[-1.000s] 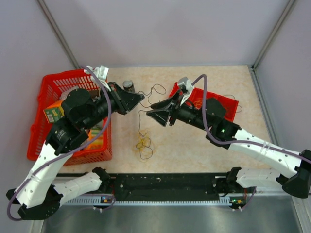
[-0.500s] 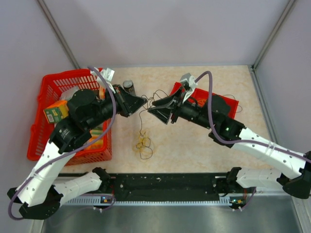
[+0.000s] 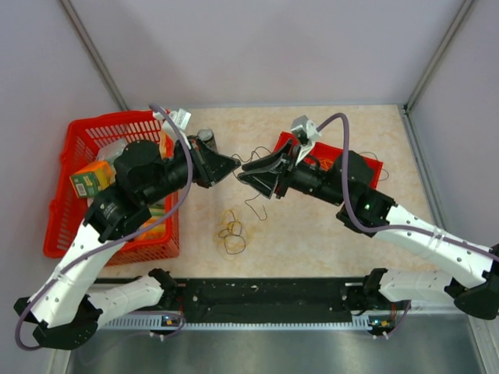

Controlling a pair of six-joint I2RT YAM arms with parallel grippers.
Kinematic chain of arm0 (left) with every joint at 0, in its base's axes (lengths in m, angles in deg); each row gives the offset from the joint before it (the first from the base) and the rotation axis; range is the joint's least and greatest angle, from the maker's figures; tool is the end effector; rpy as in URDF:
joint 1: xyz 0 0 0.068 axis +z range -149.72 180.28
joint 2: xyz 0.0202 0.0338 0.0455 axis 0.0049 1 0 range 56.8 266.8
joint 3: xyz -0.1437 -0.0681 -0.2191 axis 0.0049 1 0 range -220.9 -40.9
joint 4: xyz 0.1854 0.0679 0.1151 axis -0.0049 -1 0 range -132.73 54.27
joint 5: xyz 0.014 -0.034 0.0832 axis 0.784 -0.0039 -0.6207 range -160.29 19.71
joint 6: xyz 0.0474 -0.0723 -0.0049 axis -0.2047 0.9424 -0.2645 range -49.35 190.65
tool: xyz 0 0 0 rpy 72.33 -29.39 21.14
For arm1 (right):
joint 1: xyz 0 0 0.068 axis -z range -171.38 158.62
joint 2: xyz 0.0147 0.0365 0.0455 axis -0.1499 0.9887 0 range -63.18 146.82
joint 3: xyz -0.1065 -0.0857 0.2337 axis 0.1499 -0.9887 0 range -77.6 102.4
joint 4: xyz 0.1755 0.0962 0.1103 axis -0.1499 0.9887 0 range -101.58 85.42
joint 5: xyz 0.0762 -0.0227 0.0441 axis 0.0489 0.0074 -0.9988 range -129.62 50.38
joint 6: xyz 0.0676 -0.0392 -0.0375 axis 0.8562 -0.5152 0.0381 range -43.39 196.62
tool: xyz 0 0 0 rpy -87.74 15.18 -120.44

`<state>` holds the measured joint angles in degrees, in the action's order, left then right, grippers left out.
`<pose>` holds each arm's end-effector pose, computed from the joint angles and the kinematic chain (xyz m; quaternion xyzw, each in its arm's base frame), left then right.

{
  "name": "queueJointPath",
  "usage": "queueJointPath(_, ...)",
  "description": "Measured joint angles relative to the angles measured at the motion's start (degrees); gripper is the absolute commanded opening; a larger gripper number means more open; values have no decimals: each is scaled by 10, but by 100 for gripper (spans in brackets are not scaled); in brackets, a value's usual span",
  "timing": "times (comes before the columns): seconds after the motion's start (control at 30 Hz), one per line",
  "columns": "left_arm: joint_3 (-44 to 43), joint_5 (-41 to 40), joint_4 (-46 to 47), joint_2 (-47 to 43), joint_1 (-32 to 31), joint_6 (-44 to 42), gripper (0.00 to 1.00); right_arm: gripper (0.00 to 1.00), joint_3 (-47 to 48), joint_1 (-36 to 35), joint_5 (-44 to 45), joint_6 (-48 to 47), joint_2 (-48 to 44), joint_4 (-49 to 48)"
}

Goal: Untangle the cables

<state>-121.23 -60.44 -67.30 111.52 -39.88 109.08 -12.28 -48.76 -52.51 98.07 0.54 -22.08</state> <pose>0.1294 -0.1264 0.4564 0.0686 0.7392 -0.4717 0.4758 0.1242 0.2259 0.4453 -0.2757 0.5673 0.5452 0.5522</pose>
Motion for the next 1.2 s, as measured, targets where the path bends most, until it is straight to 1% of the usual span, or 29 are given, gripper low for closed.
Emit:
queueJointPath(0.03, 0, 1, 0, 2, 0, 0, 0, 43, 0, 0, 0, 0, -1, 1)
queueJointPath(0.07, -1, 2, 0, 5, 0, 0, 0, 55, 0, 0, 1, 0, -3, 4)
queueJointPath(0.1, -3, 2, 0, 8, 0, 0, 0, 65, 0, 0, 4, -2, -6, 11)
queueJointPath(0.13, -6, 2, -1, 11, 0, 0, 0, 71, 0, 0, 7, -6, -10, 22)
queueJointPath(0.17, -10, 2, -1, 14, 0, 0, 0, 76, 0, 0, 11, -11, -14, 34)
queueJointPath(0.27, -25, 2, -1, 19, 0, -3, 0, 77, 0, 0, 10, -32, -28, 71)
queueJointPath(0.3, -28, 2, -1, 19, 0, -4, 0, 75, 0, 0, 5, -36, -30, 79)
queueJointPath(0.37, -33, 2, -1, 19, 0, -6, 0, 70, 0, 0, -8, -41, -31, 88)
queueJointPath(0.43, -35, 2, -1, 19, 0, -7, 0, 55, -2, 0, -18, -43, -31, 97)
queueJointPath(0.53, -35, 2, -1, 19, 0, -7, 0, 22, -8, 0, -20, -46, -29, 106)
queueJointPath(0.57, -35, 2, -1, 18, 0, -8, 0, 7, -8, 0, -20, -49, -28, 108)
queueJointPath(0.6, -35, 1, -1, 18, 0, -9, 0, 0, -8, 0, -19, -47, -28, 111)
queueJointPath(0.63, -35, 0, -1, 17, 0, -10, 9, 0, -7, 0, -18, -47, -27, 116)
queueJointPath(0.67, -35, -1, -1, 15, 0, -12, 30, 0, -4, 0, -15, -46, -27, 125)
queueJointPath(0.73, -31, -2, 0, 11, 0, -24, 64, 0, 10, -1, -2, -43, -27, 147)
queueJointPath(0.77, -23, -3, 3, 5, 0, -26, 73, 0, 21, -1, 6, -43, -28, 157)
queueJointPath(0.83, 2, -7, 11, -8, 0, -38, 87, 0, 46, -1, 18, -38, -31, 173)
queueJointPath(0.87, 24, -12, 17, -18, 0, -40, 89, 0, 60, -1, 24, -36, -34, 177)
queueJointPath(0.9, 49, -18, 22, -28, 0, -41, 90, 0, 74, -1, 28, -33, -38, 180)
queueJointPath(0.93, 75, -22, 24, -36, 0, -41, 88, 0, 87, -1, 31, -30, -44, 180)
queueJointPath(1.07, 145, -31, 34, -39, 0, -39, 62, 0, 126, -1, 46, -21, -67, 177)
queueJointPath(1.13, 171, -23, 47, -26, 0, -35, 58, 0, 136, -1, 52, -18, -75, 173)
queueJointPath(1.2, 215, 2, 85, -10, 0, -23, 57, 0, 146, -1, 59, -17, -78, 169)
